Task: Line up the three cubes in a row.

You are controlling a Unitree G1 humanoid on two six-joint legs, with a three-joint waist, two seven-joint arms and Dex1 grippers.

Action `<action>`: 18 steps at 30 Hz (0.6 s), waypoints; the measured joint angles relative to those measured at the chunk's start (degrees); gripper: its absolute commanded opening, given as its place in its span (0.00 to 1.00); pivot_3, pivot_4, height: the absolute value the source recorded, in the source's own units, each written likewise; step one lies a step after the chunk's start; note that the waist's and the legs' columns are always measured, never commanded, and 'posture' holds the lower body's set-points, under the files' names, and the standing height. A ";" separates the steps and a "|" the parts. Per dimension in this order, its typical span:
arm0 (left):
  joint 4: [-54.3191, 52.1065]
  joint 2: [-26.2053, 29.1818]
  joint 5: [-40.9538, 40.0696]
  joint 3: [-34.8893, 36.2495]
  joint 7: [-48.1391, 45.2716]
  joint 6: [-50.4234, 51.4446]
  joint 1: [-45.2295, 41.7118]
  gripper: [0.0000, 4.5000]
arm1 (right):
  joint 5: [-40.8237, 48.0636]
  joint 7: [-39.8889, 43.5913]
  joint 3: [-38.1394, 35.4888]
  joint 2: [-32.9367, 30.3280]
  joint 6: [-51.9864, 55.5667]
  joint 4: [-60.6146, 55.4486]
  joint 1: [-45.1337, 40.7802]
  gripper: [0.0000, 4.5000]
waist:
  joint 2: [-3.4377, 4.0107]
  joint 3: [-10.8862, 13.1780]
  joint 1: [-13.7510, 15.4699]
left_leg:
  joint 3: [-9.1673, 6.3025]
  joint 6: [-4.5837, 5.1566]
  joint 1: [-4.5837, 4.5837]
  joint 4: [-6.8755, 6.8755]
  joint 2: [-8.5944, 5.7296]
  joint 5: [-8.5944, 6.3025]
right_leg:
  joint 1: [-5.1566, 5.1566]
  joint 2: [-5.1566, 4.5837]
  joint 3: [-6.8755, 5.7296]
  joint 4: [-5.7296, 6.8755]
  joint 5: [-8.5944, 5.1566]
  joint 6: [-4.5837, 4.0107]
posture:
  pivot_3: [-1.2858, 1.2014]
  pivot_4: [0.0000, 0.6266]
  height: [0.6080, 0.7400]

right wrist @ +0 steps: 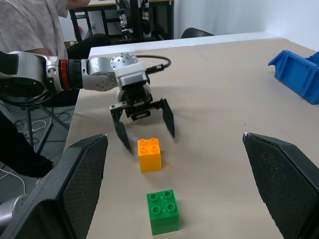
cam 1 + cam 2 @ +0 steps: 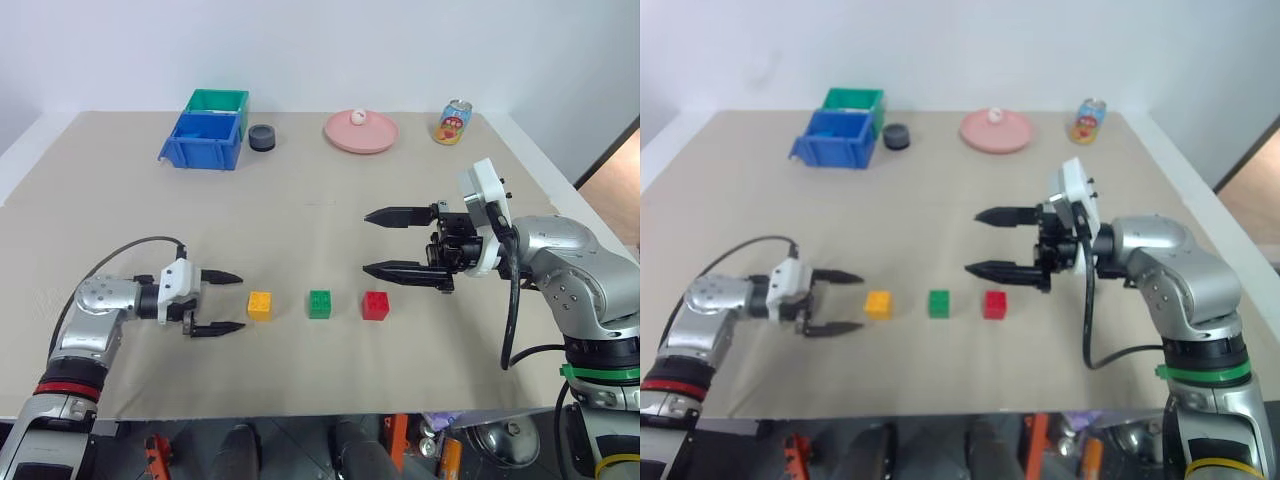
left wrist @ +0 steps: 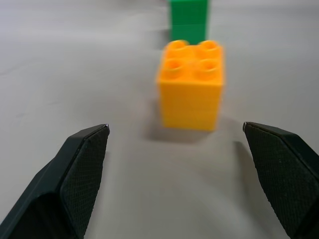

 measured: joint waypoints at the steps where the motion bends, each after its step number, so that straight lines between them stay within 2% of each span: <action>1: 0.05 0.53 -0.01 0.44 0.28 -0.09 0.00 0.99 | 0.02 0.00 0.00 0.00 0.05 0.00 0.00 1.00 | 0.00 0.00 -0.01 | 0.00 0.00 0.00 0.00 0.01 0.00 | 0.00 0.00 0.00 0.00 0.00 0.01 | 0.52 0.24 1.00; 4: -0.20 2.29 -0.26 3.01 2.90 0.60 0.04 0.99 | -0.01 -0.27 -0.01 -0.03 0.10 0.00 0.00 1.00 | 0.01 0.01 -0.03 | 0.00 0.00 0.00 -0.01 0.02 0.00 | -0.01 0.00 0.00 0.00 -0.01 -0.01 | 0.52 0.24 1.00; 7: -3.53 2.48 -3.95 9.15 12.32 9.94 -0.08 0.99 | -1.06 -2.38 -0.27 0.24 -0.82 1.70 -0.75 1.00 | 0.00 0.01 -0.04 | 0.00 0.00 -0.03 0.03 0.03 0.00 | -0.01 0.00 0.00 0.01 0.04 0.06 | 0.52 0.24 1.00; 10: -12.47 2.76 -10.95 15.06 19.48 22.13 1.03 0.99 | -2.08 -4.05 -0.95 0.44 -1.48 4.72 -2.02 1.00 | 0.00 0.01 -0.08 | 0.01 -0.01 -0.03 0.04 0.03 0.00 | 0.01 -0.02 0.00 0.00 0.09 0.19 | 0.52 0.24 1.00; 12: -20.53 3.49 -16.00 17.54 21.48 29.54 5.44 0.99 | -2.49 -4.06 -1.68 0.39 -2.19 6.51 -2.11 1.00 | 0.01 0.01 -0.21 | 0.06 -0.01 0.00 -0.02 0.03 -0.04 | 0.00 -0.04 0.01 0.00 0.06 0.25 | 0.52 0.24 1.00; 14: -25.61 3.46 -17.30 18.48 25.03 33.86 9.33 0.99 | -3.65 -4.17 -2.11 0.33 -3.40 8.77 -2.20 1.00 | 0.02 0.01 -0.20 | 0.01 0.03 0.03 -0.06 0.03 -0.07 | 0.00 0.00 -0.01 0.01 0.02 0.22 | 0.52 0.24 1.00; 18: -30.98 -1.38 -16.13 22.18 41.31 39.05 10.89 0.99 | -8.80 -8.74 -2.10 2.30 -7.80 14.68 -3.37 1.00 | 0.02 0.02 -0.09 | -0.04 0.03 0.02 0.00 0.08 -0.05 | 0.01 0.09 -0.04 0.03 0.12 0.20 | 0.52 0.24 1.00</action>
